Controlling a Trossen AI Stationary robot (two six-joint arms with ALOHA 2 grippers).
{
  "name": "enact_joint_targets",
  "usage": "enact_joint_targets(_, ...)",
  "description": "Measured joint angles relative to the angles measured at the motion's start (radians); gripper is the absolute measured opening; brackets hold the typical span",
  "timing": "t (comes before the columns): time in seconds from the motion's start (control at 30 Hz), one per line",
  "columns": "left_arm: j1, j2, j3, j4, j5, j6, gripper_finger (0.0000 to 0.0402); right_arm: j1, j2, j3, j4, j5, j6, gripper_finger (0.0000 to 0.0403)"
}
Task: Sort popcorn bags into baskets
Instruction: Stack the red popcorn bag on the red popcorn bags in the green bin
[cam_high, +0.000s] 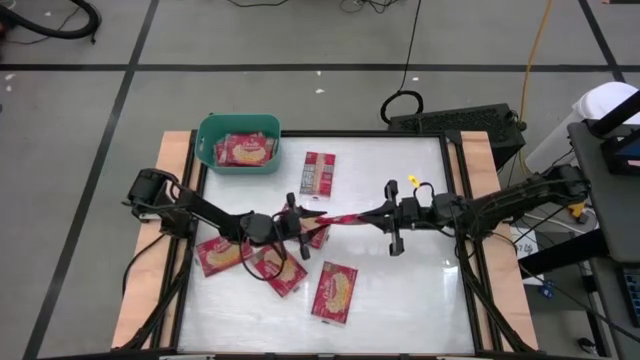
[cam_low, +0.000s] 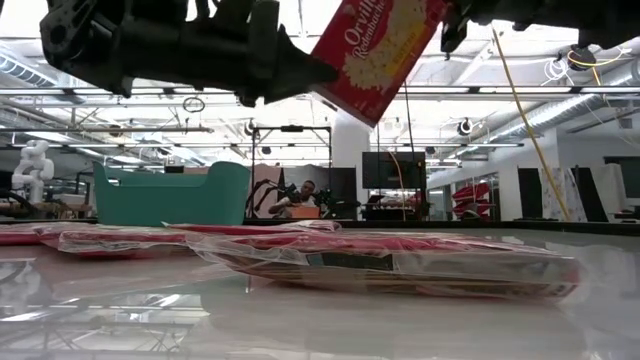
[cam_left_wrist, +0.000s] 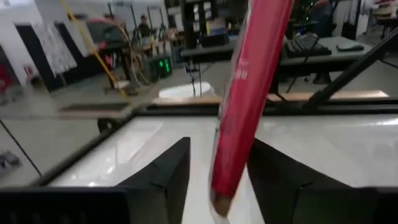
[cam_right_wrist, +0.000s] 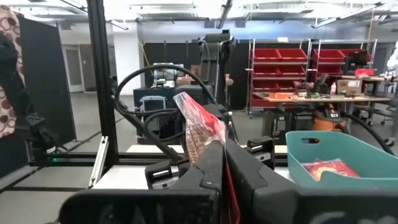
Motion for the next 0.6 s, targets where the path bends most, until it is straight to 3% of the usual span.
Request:
enact_joint_targets(0.3, 0.026, -0.001, 0.000, -0.003, 0.047, 0.054, 0.0024, -0.007, 0.000, 0.000, -0.008, 0.001, -0.005, 0.0000)
enact_joint_targets(0.43, 0.026, -0.057, -0.001, -0.094, 0.051, 0.066, 0.0024, -0.006, -0.001, -0.002, -0.030, 0.002, -0.015, 0.0000)
enact_joint_targets(0.6, 0.036, -0.246, -0.001, -0.396, 0.047, 0.053, 0.0036, -0.007, -0.028, -0.044, -0.040, 0.090, -0.038, 0.0010)
